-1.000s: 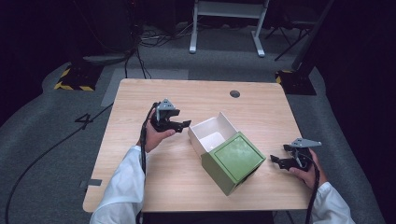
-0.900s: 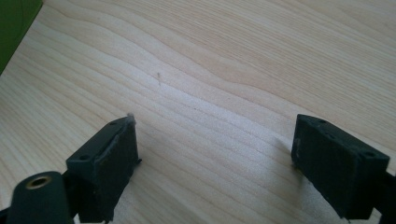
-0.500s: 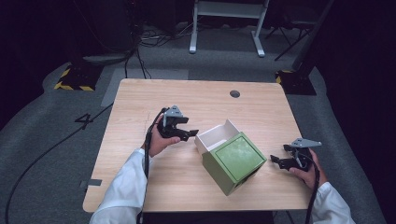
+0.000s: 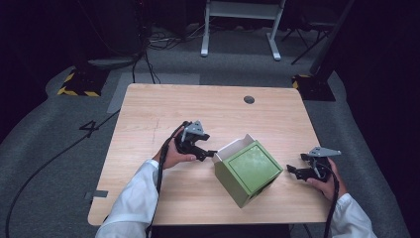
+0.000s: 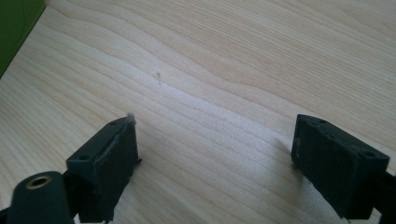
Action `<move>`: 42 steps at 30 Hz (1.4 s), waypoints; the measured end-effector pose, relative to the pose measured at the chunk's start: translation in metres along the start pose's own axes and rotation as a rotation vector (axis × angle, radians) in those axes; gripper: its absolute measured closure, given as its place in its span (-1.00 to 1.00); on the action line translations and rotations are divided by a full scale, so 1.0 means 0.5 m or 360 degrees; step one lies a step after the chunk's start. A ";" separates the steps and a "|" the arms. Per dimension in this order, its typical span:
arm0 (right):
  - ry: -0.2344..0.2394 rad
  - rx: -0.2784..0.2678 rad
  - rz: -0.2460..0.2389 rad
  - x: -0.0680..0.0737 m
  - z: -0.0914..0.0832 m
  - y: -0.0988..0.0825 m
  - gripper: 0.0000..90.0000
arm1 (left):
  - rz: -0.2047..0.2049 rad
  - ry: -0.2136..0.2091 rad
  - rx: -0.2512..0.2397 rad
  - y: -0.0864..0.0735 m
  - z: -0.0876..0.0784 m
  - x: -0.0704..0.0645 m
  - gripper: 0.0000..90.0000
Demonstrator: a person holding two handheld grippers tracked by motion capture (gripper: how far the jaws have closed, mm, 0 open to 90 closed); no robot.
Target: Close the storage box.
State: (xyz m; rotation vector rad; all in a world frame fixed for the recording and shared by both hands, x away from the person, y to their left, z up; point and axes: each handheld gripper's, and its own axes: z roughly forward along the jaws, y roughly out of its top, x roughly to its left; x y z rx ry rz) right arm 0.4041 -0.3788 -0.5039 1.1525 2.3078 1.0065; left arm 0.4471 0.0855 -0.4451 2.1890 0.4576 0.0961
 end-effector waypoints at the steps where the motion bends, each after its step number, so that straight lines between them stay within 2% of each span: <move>1: 0.0000 0.0000 0.0000 0.000 0.000 0.000 -0.68 | 0.0014 -0.0026 0.0009 0.002 0.005 -0.005 -0.42; 8: 0.0000 0.0000 0.0000 0.000 0.000 0.000 -0.68 | 0.0050 -0.0086 0.0025 0.009 0.017 -0.018 -0.43; 14: 0.0000 0.0000 0.0000 0.000 0.000 0.000 -0.68 | 0.0038 -0.0099 0.0019 0.011 0.024 -0.024 -0.41; 20: 0.0000 0.0000 0.0000 0.000 0.000 0.000 -0.68 | 0.0061 -0.0049 0.0050 0.011 0.043 -0.037 -0.36; 22: -0.0002 0.0000 0.0002 0.000 0.000 0.000 -0.68 | 0.0050 -0.0027 0.0045 0.011 0.048 -0.043 -0.36; 25: -0.0025 -0.0002 0.0017 0.005 -0.002 -0.001 -0.64 | 0.0059 -0.0020 0.0057 0.010 0.051 -0.049 -0.36; 27: -0.0013 0.0042 0.0012 0.010 -0.009 0.001 -0.56 | 0.0065 -0.0012 0.0062 0.009 0.050 -0.052 -0.38; 28: 0.0009 0.0068 -0.0013 0.018 -0.016 0.003 -0.53 | 0.0064 -0.0015 0.0063 0.009 0.050 -0.053 -0.37; 29: 0.0009 0.0068 -0.0013 0.018 -0.016 0.003 -0.53 | 0.0064 -0.0014 0.0062 0.008 0.050 -0.053 -0.37; 31: 0.0074 0.0068 -0.0058 0.034 -0.023 0.005 -0.51 | 0.0066 0.0002 0.0065 0.006 0.049 -0.054 -0.37; 32: 0.0074 0.0068 -0.0058 0.034 -0.023 0.005 -0.51 | 0.0066 0.0002 0.0065 0.006 0.049 -0.054 -0.38; 34: 0.0157 0.0047 -0.0090 0.050 -0.029 0.009 -0.51 | 0.0066 0.0017 0.0065 0.002 0.045 -0.053 -0.39; 37: 0.0229 0.0086 -0.0246 0.087 -0.027 0.013 -0.51 | 0.0060 0.0024 0.0046 0.000 0.040 -0.052 -0.44; 38: 0.0229 0.0086 -0.0246 0.087 -0.027 0.013 -0.51 | 0.0068 0.0032 0.0052 0.000 0.036 -0.053 -0.44; 41: 0.0245 0.0100 -0.0331 0.101 -0.023 0.011 -0.52 | 0.0069 0.0031 0.0039 -0.003 0.027 -0.051 -0.45; 42: 0.0256 0.0098 -0.0325 0.101 -0.021 0.011 -0.51 | 0.0066 0.0034 0.0032 -0.003 0.024 -0.052 -0.45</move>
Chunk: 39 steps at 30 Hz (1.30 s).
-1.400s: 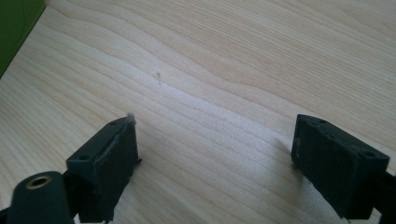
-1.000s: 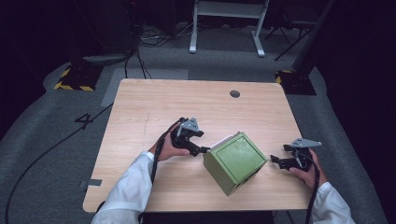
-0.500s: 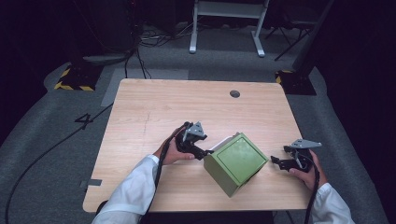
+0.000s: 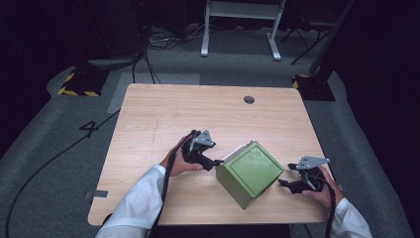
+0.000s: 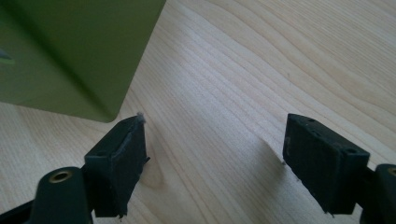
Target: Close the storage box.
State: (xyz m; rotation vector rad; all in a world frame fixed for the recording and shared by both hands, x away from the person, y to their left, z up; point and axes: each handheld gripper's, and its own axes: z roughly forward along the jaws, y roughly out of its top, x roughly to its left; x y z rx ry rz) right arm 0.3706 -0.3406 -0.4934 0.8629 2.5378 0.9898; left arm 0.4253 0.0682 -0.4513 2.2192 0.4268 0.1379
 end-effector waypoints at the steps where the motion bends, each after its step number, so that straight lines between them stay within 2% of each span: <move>1: 0.0008 -0.0012 0.0017 -0.004 0.001 -0.002 -0.51 | 0.0002 0.0009 -0.0013 -0.001 -0.007 0.001 -0.50; 3: 0.0006 -0.0011 0.0025 -0.005 0.002 -0.003 -0.51 | -0.0003 0.0020 -0.0012 -0.003 -0.011 0.001 -0.51; 7: -0.0021 -0.0028 0.0064 -0.017 0.004 -0.010 -0.54 | 0.0037 0.0077 0.0007 -0.006 -0.023 0.003 -0.55; 10: -0.0036 -0.0035 0.0066 -0.020 0.003 -0.012 -0.58 | 0.0037 0.0113 -0.0002 -0.006 -0.034 0.003 -0.57; 12: -0.0029 -0.0051 0.0090 -0.027 0.004 -0.017 -0.62 | 0.0062 0.0153 0.0010 -0.006 -0.042 0.003 -0.58; 16: -0.0044 -0.0075 0.0118 -0.035 0.004 -0.023 -0.64 | 0.0067 0.0189 0.0022 -0.012 -0.056 0.003 -0.60; 19: -0.0044 -0.0084 0.0122 -0.037 0.005 -0.025 -0.66 | 0.0063 0.0233 0.0043 -0.022 -0.070 0.001 -0.60; 20: -0.0047 -0.0090 0.0125 -0.037 0.005 -0.025 -0.66 | 0.0051 0.0270 0.0073 -0.029 -0.078 0.000 -0.60; 22: -0.0049 -0.0091 0.0125 -0.037 0.005 -0.025 -0.66 | 0.0061 0.0288 0.0077 -0.033 -0.082 0.001 -0.60; 25: -0.0052 -0.0101 0.0131 -0.037 0.007 -0.026 -0.67 | 0.0045 0.0354 0.0104 -0.048 -0.094 0.002 -0.60; 26: -0.0053 -0.0102 0.0133 -0.037 0.007 -0.026 -0.67 | 0.0050 0.0395 0.0122 -0.055 -0.097 0.002 -0.60; 32: -0.0069 -0.0104 0.0148 -0.039 0.008 -0.025 -0.67 | 0.0018 0.0504 0.0205 -0.090 -0.116 0.004 -0.60; 36: -0.0091 -0.0104 0.0167 -0.045 0.011 -0.022 -0.67 | -0.0037 0.0537 0.0251 -0.113 -0.128 0.007 -0.60; 39: -0.0110 -0.0102 0.0185 -0.050 0.014 -0.020 -0.68 | -0.0077 0.0521 0.0276 -0.127 -0.138 0.012 -0.61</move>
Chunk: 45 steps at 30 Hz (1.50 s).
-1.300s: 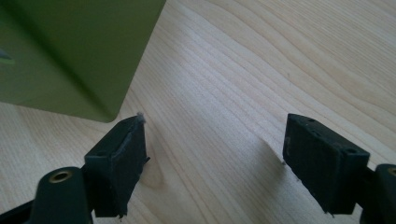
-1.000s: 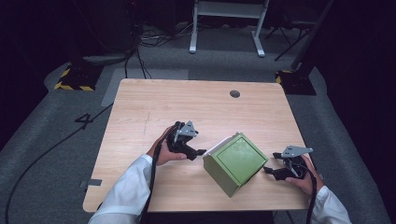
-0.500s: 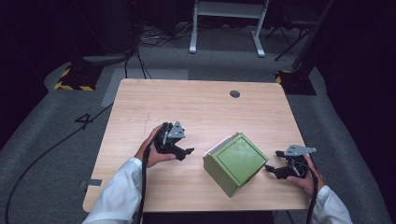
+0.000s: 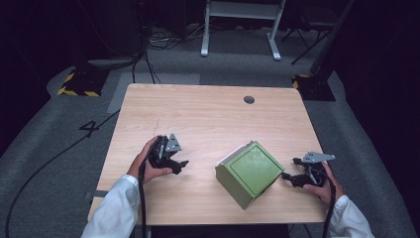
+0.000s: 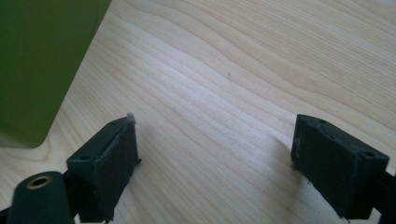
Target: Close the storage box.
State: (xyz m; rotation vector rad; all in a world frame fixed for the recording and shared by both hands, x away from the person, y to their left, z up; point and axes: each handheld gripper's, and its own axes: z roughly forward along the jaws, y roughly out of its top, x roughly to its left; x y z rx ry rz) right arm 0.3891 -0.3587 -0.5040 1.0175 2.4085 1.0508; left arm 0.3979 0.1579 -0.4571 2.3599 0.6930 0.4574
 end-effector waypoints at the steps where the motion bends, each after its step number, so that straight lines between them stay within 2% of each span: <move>1: -0.0001 0.0000 -0.0001 -0.001 0.001 0.001 -0.68 | -0.0012 0.0009 -0.0006 -0.005 -0.002 0.000 -0.61; 2: -0.0003 0.0001 0.0003 -0.002 0.001 0.001 -0.68 | -0.0007 0.0035 -0.0008 -0.011 -0.003 0.000 -0.61; 7: -0.0008 0.0001 0.0007 -0.008 0.007 0.006 -0.70 | -0.0008 0.0074 0.0087 -0.045 0.002 0.000 -0.61; 14: -0.0001 0.0005 0.0005 -0.013 0.013 0.011 -0.72 | -0.0062 0.0079 0.0156 -0.089 0.004 -0.002 -0.61; 18: 0.0000 0.0006 0.0004 -0.014 0.013 0.012 -0.72 | -0.0152 0.0055 0.0107 -0.108 -0.002 0.005 -0.62; 21: 0.0000 0.0005 0.0005 -0.014 0.013 0.012 -0.72 | -0.0291 -0.0004 0.0043 -0.128 -0.002 0.010 -0.63; 22: 0.0000 0.0006 0.0004 -0.014 0.013 0.012 -0.72 | -0.0364 -0.0021 0.0016 -0.136 -0.001 0.012 -0.63; 24: 0.0001 0.0006 0.0003 -0.014 0.013 0.012 -0.72 | -0.0391 0.0001 -0.0034 -0.146 -0.002 0.009 -0.65; 27: 0.0007 0.0007 -0.0001 -0.015 0.014 0.012 -0.72 | -0.0433 0.0022 -0.0052 -0.152 -0.006 0.006 -0.66; 33: 0.0007 0.0006 -0.0006 -0.015 0.014 0.012 -0.72 | -0.0440 0.0058 -0.0038 -0.159 -0.013 0.001 -0.66; 39: 0.0012 0.0007 -0.0008 -0.016 0.015 0.013 -0.73 | -0.0422 0.0046 -0.0039 -0.160 -0.014 0.003 -0.66; 45: 0.0013 0.0008 -0.0011 -0.017 0.017 0.015 -0.74 | -0.0430 0.0038 -0.0044 -0.161 -0.013 0.003 -0.66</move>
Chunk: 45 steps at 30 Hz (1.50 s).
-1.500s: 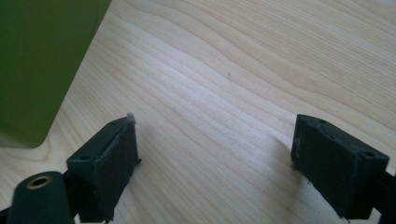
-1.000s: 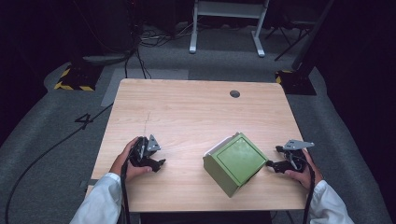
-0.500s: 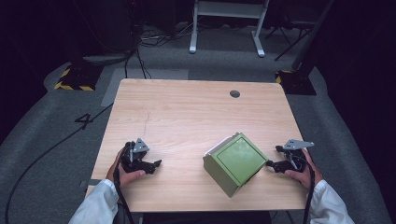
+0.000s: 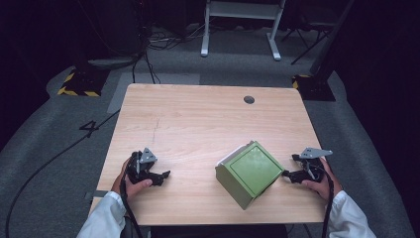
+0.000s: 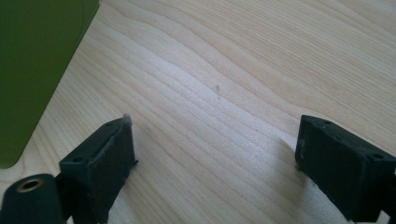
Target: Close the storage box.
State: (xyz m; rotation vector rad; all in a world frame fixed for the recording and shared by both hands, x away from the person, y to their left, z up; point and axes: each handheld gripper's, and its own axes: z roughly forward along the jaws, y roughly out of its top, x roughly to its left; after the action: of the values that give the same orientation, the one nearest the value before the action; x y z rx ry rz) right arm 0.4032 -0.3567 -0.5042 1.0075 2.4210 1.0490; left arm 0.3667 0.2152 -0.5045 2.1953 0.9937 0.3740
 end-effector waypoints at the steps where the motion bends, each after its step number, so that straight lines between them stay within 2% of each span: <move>1: 0.0000 -0.0001 0.0000 0.000 0.000 0.000 -0.74 | -0.0001 0.0000 0.0000 0.000 0.000 0.000 -0.66; 32: -0.0005 0.0004 0.0005 0.000 0.001 0.002 -0.75 | 0.0036 -0.0010 0.0010 0.004 0.004 0.005 -0.72; 35: -0.0005 0.0005 0.0005 0.000 0.001 0.002 -0.75 | 0.0015 -0.0014 0.0009 0.005 0.006 0.003 -0.73; 45: 0.0001 0.0002 0.0004 0.000 0.001 0.001 -0.74 | 0.0023 -0.0007 0.0023 0.011 0.011 0.004 -0.79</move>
State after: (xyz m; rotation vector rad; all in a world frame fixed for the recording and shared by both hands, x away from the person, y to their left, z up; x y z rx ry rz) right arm 0.4040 -0.3563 -0.5041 1.0110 2.4218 1.0486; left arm 0.3737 0.2117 -0.5047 2.2164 0.9818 0.3694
